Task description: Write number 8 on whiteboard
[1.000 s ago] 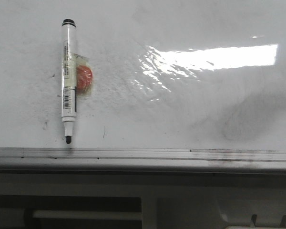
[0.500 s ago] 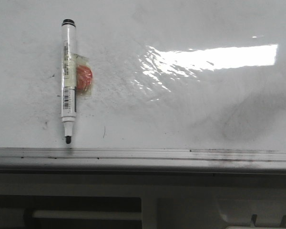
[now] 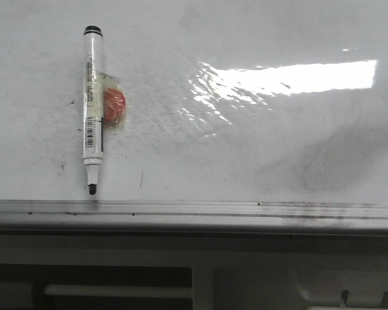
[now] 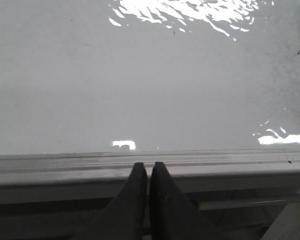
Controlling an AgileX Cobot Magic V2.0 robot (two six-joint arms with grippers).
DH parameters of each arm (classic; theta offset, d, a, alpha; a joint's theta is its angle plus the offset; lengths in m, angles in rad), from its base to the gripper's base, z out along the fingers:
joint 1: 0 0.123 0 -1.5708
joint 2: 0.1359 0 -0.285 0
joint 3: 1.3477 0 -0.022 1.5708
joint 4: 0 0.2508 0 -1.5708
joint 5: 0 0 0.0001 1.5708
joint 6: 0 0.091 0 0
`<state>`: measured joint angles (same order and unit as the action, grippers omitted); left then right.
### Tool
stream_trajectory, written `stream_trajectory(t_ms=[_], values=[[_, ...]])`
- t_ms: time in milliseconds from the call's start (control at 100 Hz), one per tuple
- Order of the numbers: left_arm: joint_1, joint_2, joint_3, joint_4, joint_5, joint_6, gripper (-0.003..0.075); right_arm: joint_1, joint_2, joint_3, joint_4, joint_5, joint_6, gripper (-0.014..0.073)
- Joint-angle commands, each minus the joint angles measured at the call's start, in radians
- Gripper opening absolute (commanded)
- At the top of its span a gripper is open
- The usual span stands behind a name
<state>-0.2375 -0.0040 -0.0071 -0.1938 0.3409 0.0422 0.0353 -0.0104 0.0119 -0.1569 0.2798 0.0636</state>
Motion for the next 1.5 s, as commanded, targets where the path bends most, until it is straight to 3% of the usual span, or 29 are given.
stream_trajectory(t_ms=[0,70,130,210,360,410,490,600,740,820,890,1000,1110,1260,1490], values=[[0.001,-0.028,0.04,0.006,-0.082,-0.008,-0.002,0.0,-0.021,0.011,-0.011,-0.173,-0.002,-0.0064],[0.001,-0.028,0.04,-0.043,-0.122,-0.01,-0.002,0.0,-0.021,0.011,0.079,-0.285,-0.002,-0.0064],[0.001,-0.028,0.04,-0.194,-0.163,-0.01,-0.002,0.0,-0.021,0.011,0.136,-0.358,-0.002,-0.0064],[0.001,-0.028,0.04,-0.417,-0.192,-0.01,-0.002,0.0,-0.021,0.011,0.157,-0.372,-0.002,-0.0064],[0.001,-0.028,0.04,-0.791,-0.268,-0.01,-0.002,0.0,-0.021,0.006,0.354,-0.388,-0.002,-0.0064],[0.001,-0.028,0.035,-0.855,-0.268,-0.01,-0.002,0.0,-0.021,-0.017,0.382,-0.381,-0.002,-0.0063],[0.001,-0.028,-0.001,-0.824,-0.21,0.02,-0.002,0.0,-0.019,-0.093,0.379,-0.33,-0.002,-0.0063],[0.001,0.007,-0.093,-0.698,-0.107,0.073,-0.002,0.0,0.028,-0.235,0.316,-0.127,-0.005,-0.0063],[0.001,0.186,-0.269,-0.464,0.022,0.073,-0.0017,0.0,0.157,-0.432,0.19,0.147,-0.007,-0.0062],[0.001,0.329,-0.366,-0.414,0.066,0.088,0.0047,0.0,0.229,-0.514,0.188,0.235,-0.007,-0.0042],[0.001,0.438,-0.434,-0.418,0.108,0.142,0.015,0.0,0.282,-0.576,0.189,0.296,-0.008,0.0036],[-0.028,0.591,-0.527,-0.457,0.141,0.229,0.0324,0.0,0.343,-0.645,0.189,0.378,-0.008,0.0262],[-0.118,0.705,-0.563,-0.555,0.135,0.344,0.0346,0.026,0.358,-0.667,0.189,0.368,-0.008,0.0435],[-0.254,0.839,-0.565,-0.664,0.065,0.389,0.0346,0.077,0.373,-0.667,0.185,0.351,-0.008,0.0437],[-0.489,1.019,-0.565,-0.736,-0.148,0.389,0.0345,0.093,0.405,-0.667,0.178,0.33,-0.008,0.0437]])
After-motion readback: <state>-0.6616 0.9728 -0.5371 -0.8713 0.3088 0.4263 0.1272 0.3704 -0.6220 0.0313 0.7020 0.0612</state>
